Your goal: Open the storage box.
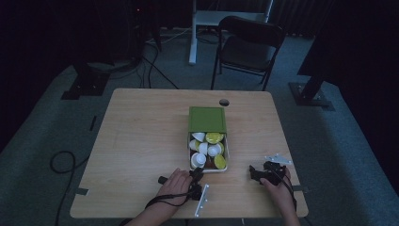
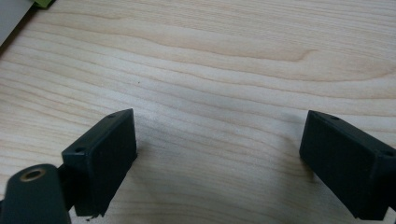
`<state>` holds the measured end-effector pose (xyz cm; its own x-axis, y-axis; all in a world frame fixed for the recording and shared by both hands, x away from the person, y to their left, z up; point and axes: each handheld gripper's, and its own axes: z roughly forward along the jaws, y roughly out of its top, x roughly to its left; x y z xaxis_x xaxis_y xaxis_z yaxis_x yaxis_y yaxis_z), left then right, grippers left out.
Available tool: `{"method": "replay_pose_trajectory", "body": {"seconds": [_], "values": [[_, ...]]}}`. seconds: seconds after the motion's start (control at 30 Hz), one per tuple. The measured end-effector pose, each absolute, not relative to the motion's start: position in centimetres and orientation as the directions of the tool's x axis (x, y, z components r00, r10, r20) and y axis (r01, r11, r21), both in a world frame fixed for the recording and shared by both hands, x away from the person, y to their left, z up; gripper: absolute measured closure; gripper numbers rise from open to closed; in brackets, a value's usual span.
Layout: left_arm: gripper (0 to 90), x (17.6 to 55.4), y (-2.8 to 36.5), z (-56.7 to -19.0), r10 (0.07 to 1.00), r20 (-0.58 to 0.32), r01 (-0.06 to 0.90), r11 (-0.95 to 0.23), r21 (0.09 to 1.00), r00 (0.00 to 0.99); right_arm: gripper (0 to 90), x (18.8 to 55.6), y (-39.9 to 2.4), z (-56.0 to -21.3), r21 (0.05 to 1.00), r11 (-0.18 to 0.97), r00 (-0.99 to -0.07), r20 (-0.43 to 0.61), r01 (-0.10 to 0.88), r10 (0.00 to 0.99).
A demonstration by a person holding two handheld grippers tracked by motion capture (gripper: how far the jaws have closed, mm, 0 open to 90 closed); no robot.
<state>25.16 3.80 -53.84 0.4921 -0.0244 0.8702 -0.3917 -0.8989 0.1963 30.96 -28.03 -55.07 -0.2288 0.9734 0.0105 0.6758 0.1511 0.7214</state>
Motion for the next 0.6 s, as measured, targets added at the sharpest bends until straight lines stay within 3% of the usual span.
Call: {"method": "replay_pose_trajectory", "body": {"seconds": [0.6], "values": [[73.0,23.9,4.2,-53.7,-0.023,0.862,-0.396,-0.894,0.209,0.506,10.4,31.0,-28.0,-55.1,0.722,0.152,-0.229,0.01,0.676,0.973]]}}
